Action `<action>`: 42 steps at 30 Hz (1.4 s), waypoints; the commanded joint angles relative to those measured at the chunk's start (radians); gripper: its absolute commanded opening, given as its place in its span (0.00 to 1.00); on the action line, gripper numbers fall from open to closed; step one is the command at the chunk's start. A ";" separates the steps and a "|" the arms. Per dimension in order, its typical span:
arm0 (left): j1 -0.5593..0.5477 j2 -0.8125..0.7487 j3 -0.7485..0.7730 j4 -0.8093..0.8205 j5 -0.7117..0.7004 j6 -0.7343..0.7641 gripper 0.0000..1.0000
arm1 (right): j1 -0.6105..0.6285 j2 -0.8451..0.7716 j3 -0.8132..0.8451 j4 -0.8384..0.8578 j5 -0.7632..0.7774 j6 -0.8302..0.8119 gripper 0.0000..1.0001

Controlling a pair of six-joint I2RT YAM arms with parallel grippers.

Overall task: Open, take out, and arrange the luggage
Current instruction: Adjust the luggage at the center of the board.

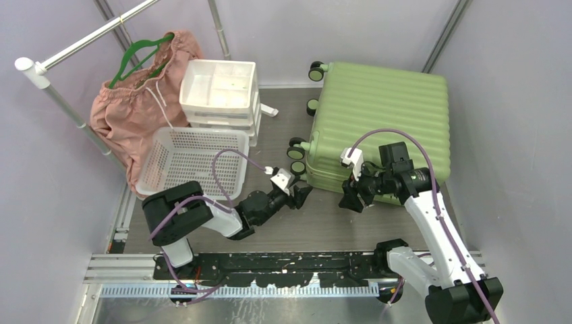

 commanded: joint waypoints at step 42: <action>-0.028 0.114 0.166 0.084 -0.213 0.139 0.00 | 0.075 0.020 0.008 0.073 0.108 0.047 0.62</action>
